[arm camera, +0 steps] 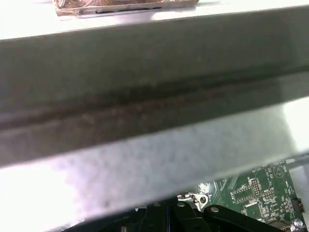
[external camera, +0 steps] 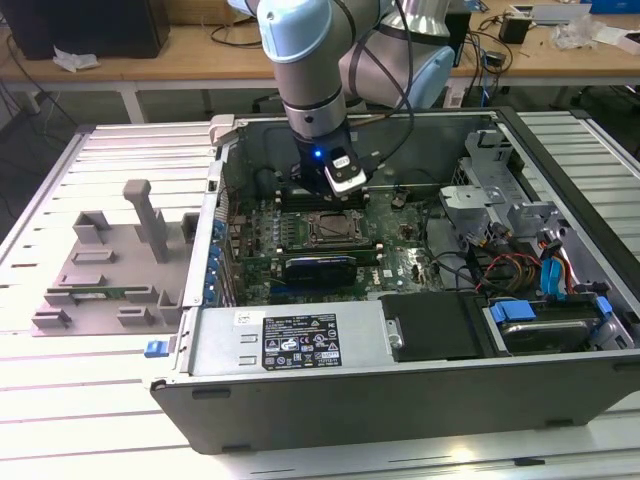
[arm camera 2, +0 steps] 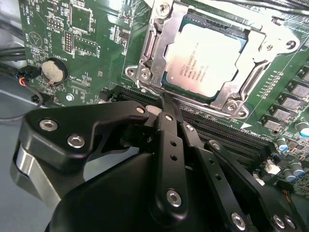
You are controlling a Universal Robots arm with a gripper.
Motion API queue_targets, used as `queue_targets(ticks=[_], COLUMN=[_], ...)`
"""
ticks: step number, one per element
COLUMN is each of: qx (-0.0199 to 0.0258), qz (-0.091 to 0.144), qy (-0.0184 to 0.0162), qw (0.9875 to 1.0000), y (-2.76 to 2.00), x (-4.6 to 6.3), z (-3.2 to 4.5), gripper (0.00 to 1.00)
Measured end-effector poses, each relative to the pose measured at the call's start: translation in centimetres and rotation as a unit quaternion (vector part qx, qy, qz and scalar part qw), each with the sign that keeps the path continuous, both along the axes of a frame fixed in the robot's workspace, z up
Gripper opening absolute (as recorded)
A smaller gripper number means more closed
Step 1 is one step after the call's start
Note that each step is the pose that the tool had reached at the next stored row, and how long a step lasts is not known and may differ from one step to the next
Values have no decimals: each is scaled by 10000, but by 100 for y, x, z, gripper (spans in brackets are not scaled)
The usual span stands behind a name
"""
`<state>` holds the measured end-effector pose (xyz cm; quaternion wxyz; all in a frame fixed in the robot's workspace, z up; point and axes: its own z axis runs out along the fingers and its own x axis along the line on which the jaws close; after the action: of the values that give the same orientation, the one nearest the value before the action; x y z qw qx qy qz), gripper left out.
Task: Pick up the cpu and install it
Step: 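Install the first cpu locking lever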
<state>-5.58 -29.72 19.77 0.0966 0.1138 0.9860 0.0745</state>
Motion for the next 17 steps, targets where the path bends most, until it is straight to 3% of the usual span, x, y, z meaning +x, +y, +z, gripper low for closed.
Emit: queue_targets(ticks=[6,9,10,12,13,14,16,17], qx=[14,6,-19,-225,-431,-603,-760,-763], qz=[-7,-12,-16,-18,-23,-27,-28,-27], qy=[0,0,0,-1,-2,-1,-1,-1], qw=[10000,10000,10000,9997,9991,9982,9971,9971], y=[-15,-15,-14,-15,-14,-15,-15,-15], x=[1,2,1,2,2,1,1,1], z=[7,62,85,100,99,100,105,105], gripper=[11,11,11,11,11,11,11,11])
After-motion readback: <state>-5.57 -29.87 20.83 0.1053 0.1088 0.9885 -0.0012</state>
